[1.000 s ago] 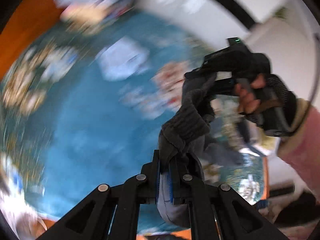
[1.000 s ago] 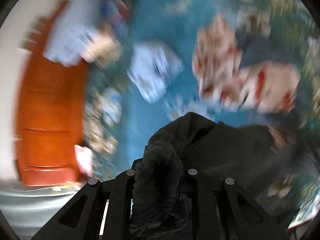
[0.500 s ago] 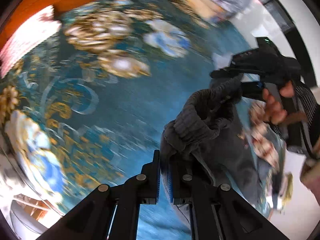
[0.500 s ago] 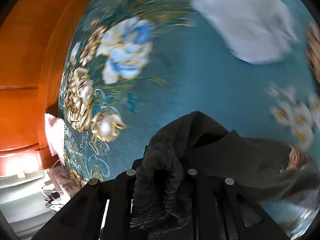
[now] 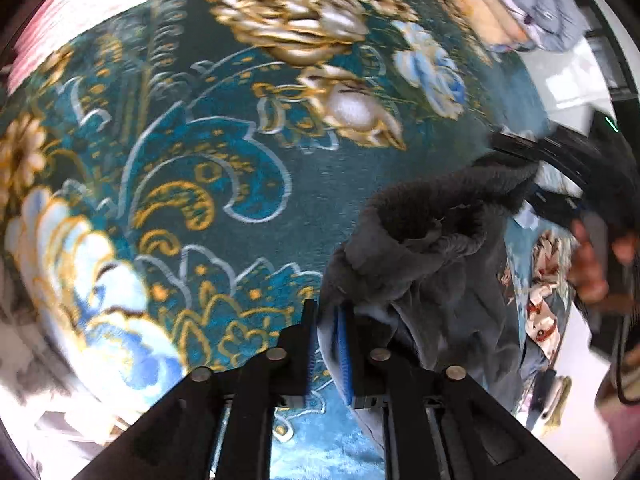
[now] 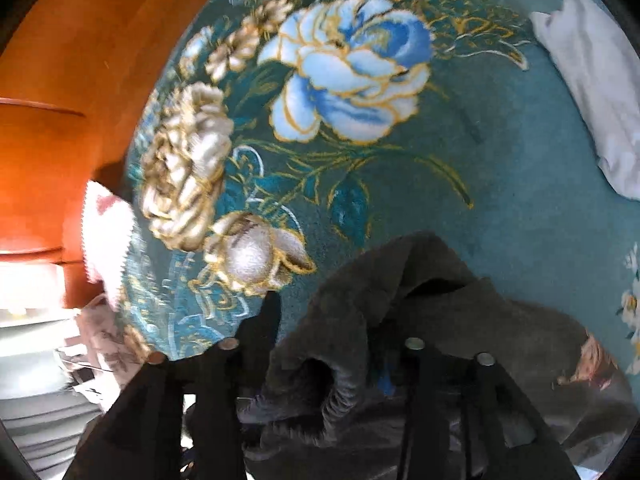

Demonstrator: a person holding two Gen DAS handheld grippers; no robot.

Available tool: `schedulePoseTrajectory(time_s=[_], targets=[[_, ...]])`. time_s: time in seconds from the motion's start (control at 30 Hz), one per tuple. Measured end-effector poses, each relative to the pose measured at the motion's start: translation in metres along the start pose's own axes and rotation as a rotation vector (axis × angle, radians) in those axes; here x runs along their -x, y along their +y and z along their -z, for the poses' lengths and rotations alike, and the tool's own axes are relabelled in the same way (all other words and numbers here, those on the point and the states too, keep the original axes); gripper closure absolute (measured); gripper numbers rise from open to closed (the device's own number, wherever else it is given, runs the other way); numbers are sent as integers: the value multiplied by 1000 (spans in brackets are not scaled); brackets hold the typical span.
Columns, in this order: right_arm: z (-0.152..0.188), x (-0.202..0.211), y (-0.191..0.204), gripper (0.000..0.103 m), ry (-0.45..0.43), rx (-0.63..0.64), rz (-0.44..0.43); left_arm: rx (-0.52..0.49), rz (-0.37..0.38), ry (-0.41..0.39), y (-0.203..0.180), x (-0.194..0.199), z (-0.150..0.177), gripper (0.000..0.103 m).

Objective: Fold clothes

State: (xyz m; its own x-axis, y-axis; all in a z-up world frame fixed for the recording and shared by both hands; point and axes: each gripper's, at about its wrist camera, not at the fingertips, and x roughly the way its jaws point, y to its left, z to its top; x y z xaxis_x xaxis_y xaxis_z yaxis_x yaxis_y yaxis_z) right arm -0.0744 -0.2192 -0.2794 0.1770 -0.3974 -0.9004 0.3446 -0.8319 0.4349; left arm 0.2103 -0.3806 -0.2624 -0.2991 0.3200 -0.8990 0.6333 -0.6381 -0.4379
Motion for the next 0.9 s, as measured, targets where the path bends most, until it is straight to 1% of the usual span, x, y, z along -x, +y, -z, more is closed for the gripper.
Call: schedulePoseTrajectory(time_s=[0.03,0.07,0.1,0.17,0.23,0.33,0.4,0.47,0.5,0.57,0.63,0.7,0.77,0.83,0.9], targets=[[5,11,-6,52,-21,-14,-31,13,-7,-1,3,4,0,70],[13,24,-13,47,-48,-30,-66,26,-14,-3,6,9,0,63],[22,36,-22,46,-72,-48,-94,34,-21,-6,8,13,-1,61],[50,64,-50,45,-120,-102,-123,33,-35,-15,6,24,-4,60],[86,90,-90,43,-166,-187,-113,-11,-46,-19,-10,28,-11,59],[152,125,-177,42,-231,-417,-53,-85,-44,-14,-43,23,-25,56],[199,144,-233,42,-266,-597,-12,-133,-28,6,-76,7,-35,56],[253,164,-293,42,-310,-798,34,-165,-3,23,-110,-14,-41,56],[278,173,-318,42,-335,-885,55,-175,9,28,-129,-25,-42,56],[329,192,-370,42,-399,-1062,112,-181,22,45,-155,-41,-40,56],[365,202,-409,40,-457,-1204,140,-192,31,71,-179,-58,-33,56],[393,205,-440,38,-514,-1333,130,-215,24,97,-200,-72,-23,56],[412,202,-466,38,-561,-1441,90,-240,1,122,-212,-81,-11,56],[417,197,-483,37,-581,-1479,69,-264,-26,147,-223,-89,1,56],[414,191,-495,37,-581,-1480,36,-272,-50,159,-227,-94,9,56]])
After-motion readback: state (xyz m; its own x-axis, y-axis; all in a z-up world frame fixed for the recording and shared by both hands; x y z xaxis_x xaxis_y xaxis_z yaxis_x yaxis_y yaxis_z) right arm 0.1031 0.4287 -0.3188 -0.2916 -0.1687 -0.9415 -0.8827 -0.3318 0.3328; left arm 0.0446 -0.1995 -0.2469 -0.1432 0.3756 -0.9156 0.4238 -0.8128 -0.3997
